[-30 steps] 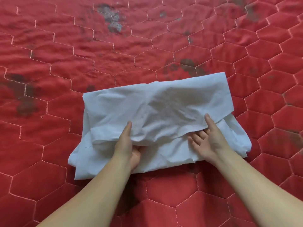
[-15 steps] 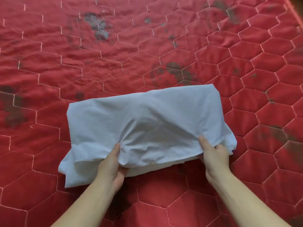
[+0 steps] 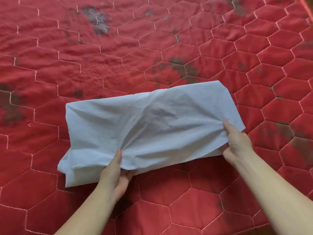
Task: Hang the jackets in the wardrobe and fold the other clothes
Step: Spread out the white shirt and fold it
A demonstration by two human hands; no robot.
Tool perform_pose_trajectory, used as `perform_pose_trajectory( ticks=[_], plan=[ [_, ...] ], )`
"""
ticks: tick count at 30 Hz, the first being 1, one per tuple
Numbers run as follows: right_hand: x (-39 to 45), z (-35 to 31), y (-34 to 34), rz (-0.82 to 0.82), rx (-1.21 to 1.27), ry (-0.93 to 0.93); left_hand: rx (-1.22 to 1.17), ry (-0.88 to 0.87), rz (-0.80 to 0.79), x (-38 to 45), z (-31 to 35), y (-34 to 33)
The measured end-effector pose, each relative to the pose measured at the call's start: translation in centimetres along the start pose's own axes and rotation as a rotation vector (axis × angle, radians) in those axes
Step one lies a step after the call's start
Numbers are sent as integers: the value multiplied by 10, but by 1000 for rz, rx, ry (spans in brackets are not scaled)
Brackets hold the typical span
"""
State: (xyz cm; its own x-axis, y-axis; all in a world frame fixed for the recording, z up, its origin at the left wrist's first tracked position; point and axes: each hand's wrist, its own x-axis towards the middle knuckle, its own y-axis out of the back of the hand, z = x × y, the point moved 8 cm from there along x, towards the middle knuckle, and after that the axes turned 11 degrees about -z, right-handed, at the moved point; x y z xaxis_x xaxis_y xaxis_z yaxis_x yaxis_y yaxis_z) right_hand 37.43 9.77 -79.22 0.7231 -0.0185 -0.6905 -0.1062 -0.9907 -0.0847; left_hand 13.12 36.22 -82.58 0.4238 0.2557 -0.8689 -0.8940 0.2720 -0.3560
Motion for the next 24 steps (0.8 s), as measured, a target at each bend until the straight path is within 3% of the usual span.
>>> perform_pose_trajectory(
  ticks=[6,10,13,14,20,24],
  plan=[
    [-10,25,26,-2,-116,-118,-12,-6,13,-9,-5,16],
    [-16,19,28,56,-176,-70,31,-75,65,-20,8,37],
    [-32,20,21,73,-664,-9,52,-71,103,-24,16,55],
    [-40,29,10,13,-786,-20,51,-62,108,-25,18,60],
    [-103,131,-69,-512,-912,-416,100,-43,80,-31,17,63],
    [-147,171,-131,-875,-1099,-438,121,-153,115,-38,38,65]
  ],
)
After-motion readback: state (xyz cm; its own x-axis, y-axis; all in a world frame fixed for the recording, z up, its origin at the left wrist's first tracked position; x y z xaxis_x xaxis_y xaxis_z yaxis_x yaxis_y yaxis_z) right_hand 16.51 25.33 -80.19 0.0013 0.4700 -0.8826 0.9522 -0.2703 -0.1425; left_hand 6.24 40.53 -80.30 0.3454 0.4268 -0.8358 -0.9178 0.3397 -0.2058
